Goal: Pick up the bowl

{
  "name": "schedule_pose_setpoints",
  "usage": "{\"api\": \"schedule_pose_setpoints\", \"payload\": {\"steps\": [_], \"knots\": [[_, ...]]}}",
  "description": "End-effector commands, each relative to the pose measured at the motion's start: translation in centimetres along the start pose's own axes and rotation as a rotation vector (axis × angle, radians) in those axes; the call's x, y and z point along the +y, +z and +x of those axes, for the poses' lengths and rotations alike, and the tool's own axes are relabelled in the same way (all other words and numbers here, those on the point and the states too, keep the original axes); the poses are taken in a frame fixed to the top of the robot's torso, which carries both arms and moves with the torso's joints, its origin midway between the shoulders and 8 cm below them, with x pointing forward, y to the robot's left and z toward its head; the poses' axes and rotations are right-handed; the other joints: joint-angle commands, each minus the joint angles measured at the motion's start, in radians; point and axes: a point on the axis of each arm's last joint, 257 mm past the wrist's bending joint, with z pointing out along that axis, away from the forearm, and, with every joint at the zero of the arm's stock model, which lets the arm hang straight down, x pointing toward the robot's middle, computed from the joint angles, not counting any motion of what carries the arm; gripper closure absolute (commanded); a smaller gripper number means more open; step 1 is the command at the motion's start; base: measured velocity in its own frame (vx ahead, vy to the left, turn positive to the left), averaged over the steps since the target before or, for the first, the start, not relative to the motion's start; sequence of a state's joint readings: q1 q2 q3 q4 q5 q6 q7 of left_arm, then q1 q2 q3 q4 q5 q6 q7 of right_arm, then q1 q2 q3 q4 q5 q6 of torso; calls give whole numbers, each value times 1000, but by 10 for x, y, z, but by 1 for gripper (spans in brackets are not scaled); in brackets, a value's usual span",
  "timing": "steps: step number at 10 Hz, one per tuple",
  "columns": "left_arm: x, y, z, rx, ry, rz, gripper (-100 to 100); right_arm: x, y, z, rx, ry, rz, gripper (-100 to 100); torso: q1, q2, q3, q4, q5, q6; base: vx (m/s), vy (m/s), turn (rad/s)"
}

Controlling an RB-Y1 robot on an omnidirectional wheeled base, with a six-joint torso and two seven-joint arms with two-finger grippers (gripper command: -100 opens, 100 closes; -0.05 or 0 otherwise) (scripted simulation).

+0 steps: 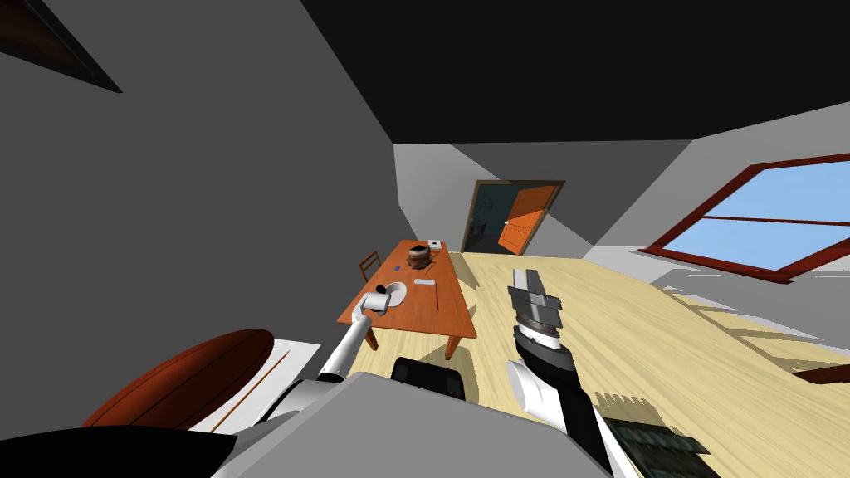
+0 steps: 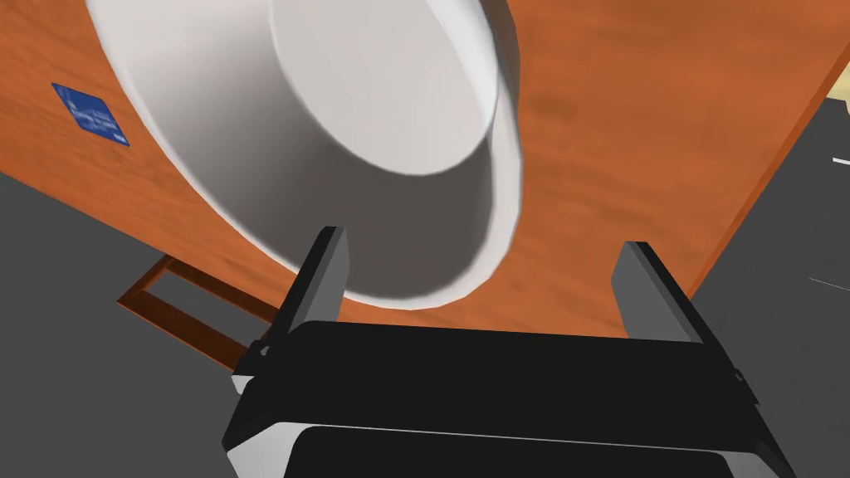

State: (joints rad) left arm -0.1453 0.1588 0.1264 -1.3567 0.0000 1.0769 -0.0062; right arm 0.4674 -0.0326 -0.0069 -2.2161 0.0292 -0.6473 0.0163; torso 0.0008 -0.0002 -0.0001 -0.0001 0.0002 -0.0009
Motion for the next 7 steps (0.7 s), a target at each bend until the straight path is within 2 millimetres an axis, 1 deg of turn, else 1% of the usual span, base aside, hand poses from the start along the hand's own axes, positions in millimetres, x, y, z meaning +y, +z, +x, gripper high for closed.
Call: {"api": "schedule_pose_setpoints", "payload": {"steps": [1, 4, 5, 6, 7], "knots": [[5, 7, 1, 0, 1, 0, -100, 0, 0, 0, 0, 0, 0, 0, 0, 0, 0, 0, 0, 0, 27, 5, 1], [13, 17, 2, 0, 2, 1, -100, 0, 0, 0, 0, 0, 0, 0, 0, -3, -1, -1, 0, 0, 43, 8, 1], [12, 15, 2, 0, 1, -1, -100, 0, 0, 0, 0, 0, 0, 0, -1, -3, -1, -1, 0, 0, 18, 1, 1], [12, 15, 2, 0, 1, 1, 100, 0, 0, 0, 0, 0, 0, 0, -1, -1, -1, 0, 0, 0, 0, 0, 0], [12, 15, 2, 0, 1, 1, 100, 0, 0, 0, 0, 0, 0, 0, -1, 0, 0, 0, 0, 0, -2, -1, 11]]}}
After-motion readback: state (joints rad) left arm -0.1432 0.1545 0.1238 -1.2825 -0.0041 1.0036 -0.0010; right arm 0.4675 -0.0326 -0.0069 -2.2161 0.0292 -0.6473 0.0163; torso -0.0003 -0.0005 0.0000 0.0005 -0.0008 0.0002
